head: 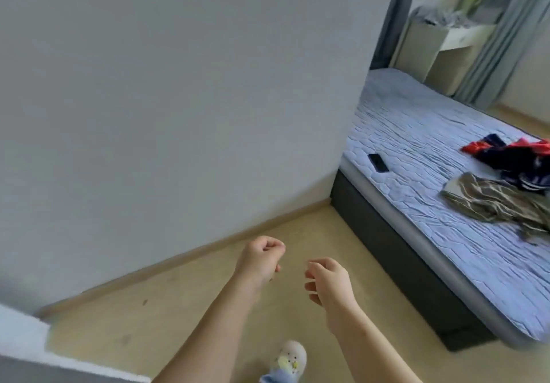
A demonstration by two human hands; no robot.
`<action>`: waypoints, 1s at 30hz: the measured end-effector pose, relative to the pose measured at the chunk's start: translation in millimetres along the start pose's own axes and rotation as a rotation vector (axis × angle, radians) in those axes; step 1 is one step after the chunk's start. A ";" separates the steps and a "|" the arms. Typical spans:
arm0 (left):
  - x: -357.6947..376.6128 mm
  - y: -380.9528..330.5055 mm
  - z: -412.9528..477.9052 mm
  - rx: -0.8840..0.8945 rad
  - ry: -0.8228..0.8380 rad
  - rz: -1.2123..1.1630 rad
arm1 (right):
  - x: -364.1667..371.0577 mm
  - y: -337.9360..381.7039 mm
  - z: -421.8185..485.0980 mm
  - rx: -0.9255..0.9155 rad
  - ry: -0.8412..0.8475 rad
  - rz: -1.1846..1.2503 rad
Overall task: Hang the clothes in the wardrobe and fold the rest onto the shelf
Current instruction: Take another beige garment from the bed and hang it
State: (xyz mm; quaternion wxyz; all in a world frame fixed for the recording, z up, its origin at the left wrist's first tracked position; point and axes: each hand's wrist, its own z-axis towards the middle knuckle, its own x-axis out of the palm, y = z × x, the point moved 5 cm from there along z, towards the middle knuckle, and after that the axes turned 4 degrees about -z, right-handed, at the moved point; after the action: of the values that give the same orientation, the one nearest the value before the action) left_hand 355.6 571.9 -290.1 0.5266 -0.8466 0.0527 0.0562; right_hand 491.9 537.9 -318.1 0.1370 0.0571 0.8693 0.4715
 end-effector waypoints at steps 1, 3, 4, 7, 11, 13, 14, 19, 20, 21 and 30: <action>23.4 -4.2 12.4 -0.009 0.045 0.030 | -19.1 -1.6 13.2 0.027 -0.040 0.023; 67.7 -15.4 39.6 -0.024 0.118 0.076 | -54.4 -0.8 40.7 0.071 -0.113 0.069; 91.6 -22.4 54.6 -0.027 0.154 0.091 | -72.5 0.9 56.2 0.091 -0.148 0.094; 164.7 -44.3 91.2 -0.055 0.264 0.142 | -126.7 3.4 95.1 0.166 -0.241 0.175; 257.3 -66.8 112.6 -0.054 0.425 0.209 | -197.1 1.0 126.0 0.224 -0.369 0.291; 309.2 -74.1 118.2 -0.043 0.510 0.280 | -236.6 -6.8 137.3 0.246 -0.443 0.376; 335.5 -75.3 118.7 -0.043 0.549 0.313 | -256.1 -13.5 140.5 0.264 -0.476 0.421; 450.7 -71.9 100.3 -0.026 0.724 0.439 | -348.7 -49.9 138.2 0.325 -0.620 0.568; 467.2 -71.6 97.1 -0.029 0.744 0.455 | -364.4 -53.5 138.6 0.333 -0.633 0.588; 491.6 -70.0 91.5 -0.029 0.771 0.475 | -386.5 -60.0 139.5 0.342 -0.657 0.614; 692.4 -73.1 52.7 -0.103 0.802 0.442 | -591.3 -90.9 170.5 0.363 -0.654 0.602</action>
State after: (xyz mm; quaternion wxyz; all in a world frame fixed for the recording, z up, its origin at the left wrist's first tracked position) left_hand 1048.6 630.5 -352.8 0.3970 -0.7950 0.4289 -0.1622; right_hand 1109.6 490.0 -373.4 0.2486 0.4748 0.7936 0.2880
